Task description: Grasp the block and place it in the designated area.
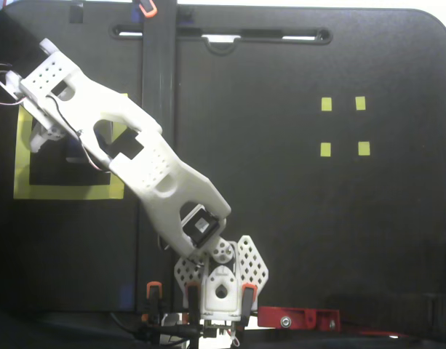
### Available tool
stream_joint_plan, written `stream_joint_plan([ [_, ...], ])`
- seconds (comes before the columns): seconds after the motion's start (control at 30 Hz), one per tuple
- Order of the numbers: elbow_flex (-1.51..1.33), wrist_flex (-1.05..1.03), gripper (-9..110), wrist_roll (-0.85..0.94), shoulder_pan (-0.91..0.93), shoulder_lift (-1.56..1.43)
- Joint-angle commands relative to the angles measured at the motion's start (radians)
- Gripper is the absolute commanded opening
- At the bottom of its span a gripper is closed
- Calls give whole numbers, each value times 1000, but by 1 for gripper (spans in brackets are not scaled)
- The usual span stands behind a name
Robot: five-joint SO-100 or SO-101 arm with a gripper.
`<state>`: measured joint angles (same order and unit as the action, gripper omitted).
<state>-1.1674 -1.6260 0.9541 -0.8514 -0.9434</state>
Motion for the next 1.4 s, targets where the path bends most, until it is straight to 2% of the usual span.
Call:
stream_joint_plan([
  [0.0, 5, -9, 49, 8, 2, -57],
  [0.23, 5, -41, 49, 8, 9, -114],
  [0.53, 5, -149, 49, 9, 34, -336],
  [0.77, 3, -155, 49, 25, 61, -472],
  [1.17, 3, -155, 49, 32, 75, -522],
  [1.23, 3, -155, 47, 32, 77, -522],
  [1.37, 3, -155, 30, 29, 77, -522],
])
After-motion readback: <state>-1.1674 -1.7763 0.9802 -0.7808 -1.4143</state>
